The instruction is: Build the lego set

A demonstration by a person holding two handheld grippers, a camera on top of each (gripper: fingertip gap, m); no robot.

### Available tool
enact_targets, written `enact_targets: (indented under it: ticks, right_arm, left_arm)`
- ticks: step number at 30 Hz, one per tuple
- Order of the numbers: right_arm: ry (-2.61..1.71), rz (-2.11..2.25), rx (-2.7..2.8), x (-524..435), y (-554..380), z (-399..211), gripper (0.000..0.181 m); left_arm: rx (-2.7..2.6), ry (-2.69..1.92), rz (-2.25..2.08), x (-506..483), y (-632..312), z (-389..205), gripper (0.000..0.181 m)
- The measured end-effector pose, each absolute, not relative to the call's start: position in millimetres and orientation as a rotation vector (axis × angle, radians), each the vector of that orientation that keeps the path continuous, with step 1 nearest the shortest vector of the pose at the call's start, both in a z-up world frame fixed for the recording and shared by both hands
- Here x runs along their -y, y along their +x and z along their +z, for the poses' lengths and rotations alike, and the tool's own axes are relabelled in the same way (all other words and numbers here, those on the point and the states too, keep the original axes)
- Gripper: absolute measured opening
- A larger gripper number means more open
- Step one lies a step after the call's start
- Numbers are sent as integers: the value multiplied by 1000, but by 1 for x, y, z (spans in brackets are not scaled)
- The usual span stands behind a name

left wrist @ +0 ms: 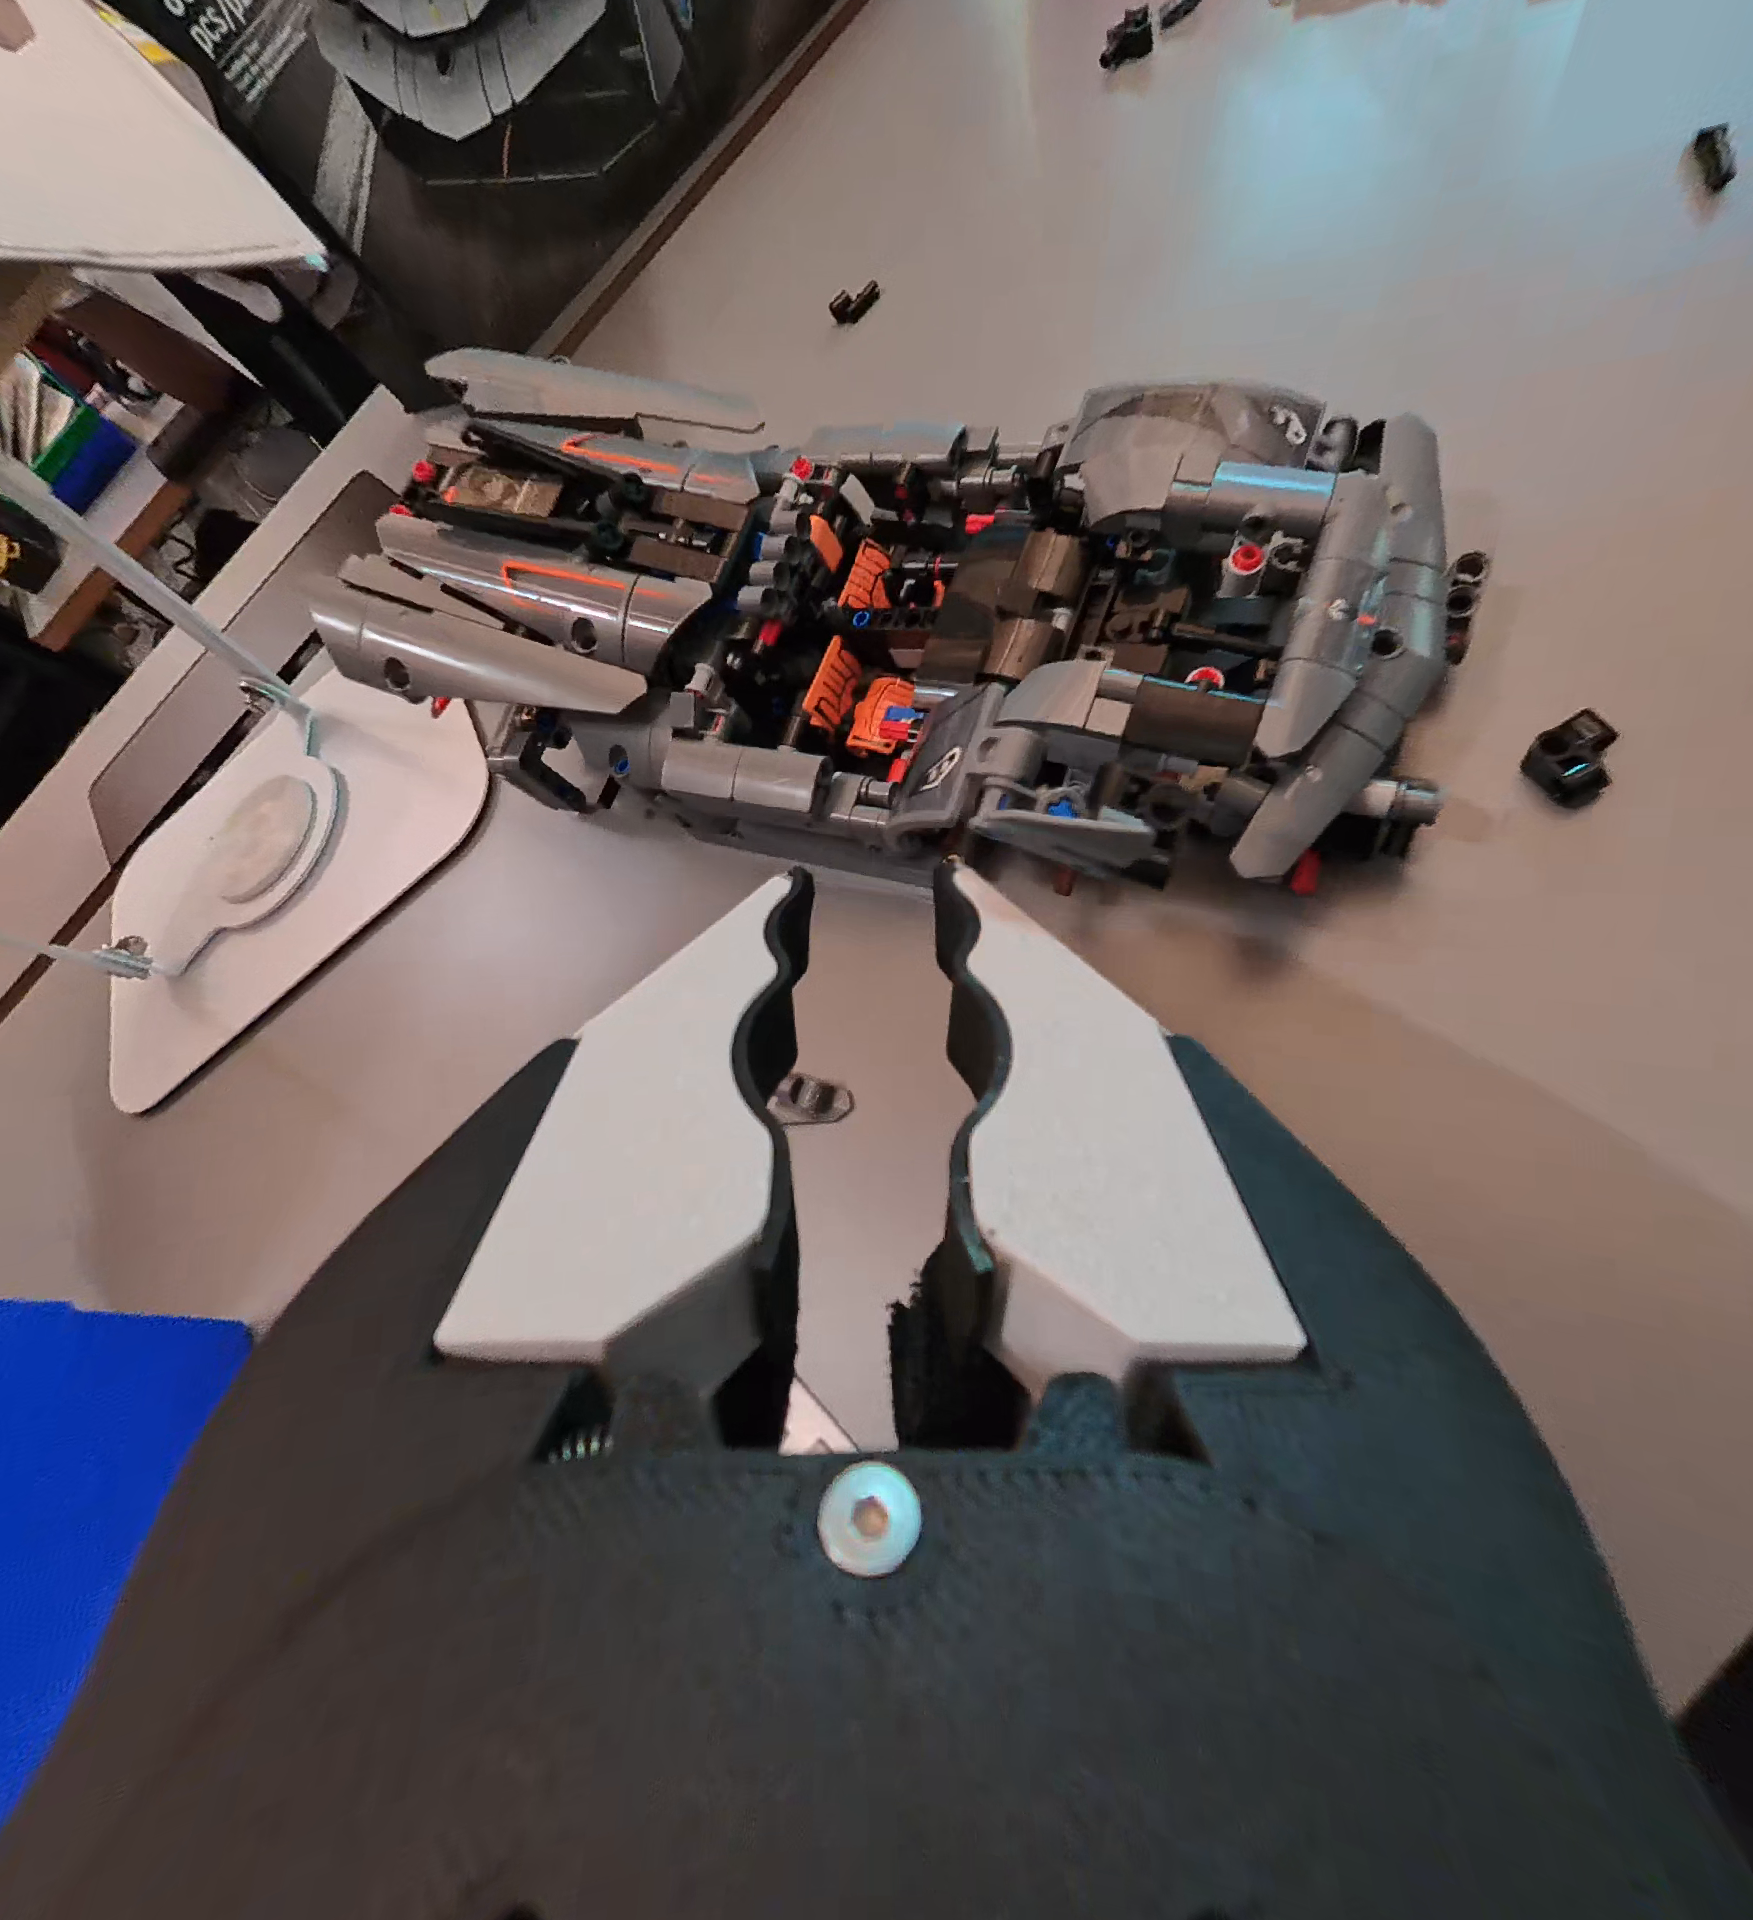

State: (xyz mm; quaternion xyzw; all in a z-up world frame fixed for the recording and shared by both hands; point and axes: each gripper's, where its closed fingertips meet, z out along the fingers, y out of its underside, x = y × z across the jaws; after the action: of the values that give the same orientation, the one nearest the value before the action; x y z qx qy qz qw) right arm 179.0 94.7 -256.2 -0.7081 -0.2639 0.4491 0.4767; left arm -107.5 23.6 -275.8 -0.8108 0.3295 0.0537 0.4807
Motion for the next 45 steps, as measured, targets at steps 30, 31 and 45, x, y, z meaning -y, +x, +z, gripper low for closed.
enact_targets:
  ticks: [30, 31, 45]
  right_arm:
    - [-1682, 1116, 692, -85, 176, -251, 31]
    - [-1681, 1117, 693, -85, 176, -251, 31]
    - [-1671, 1125, 710, -81, 174, -250, 31]
  left_arm:
    - [-740, -2126, -77, 17, -60, -289, 34]
    - [-724, -2137, -93, 18, -59, -290, 34]
    - [-481, -2142, -356, 15, -45, -295, 22]
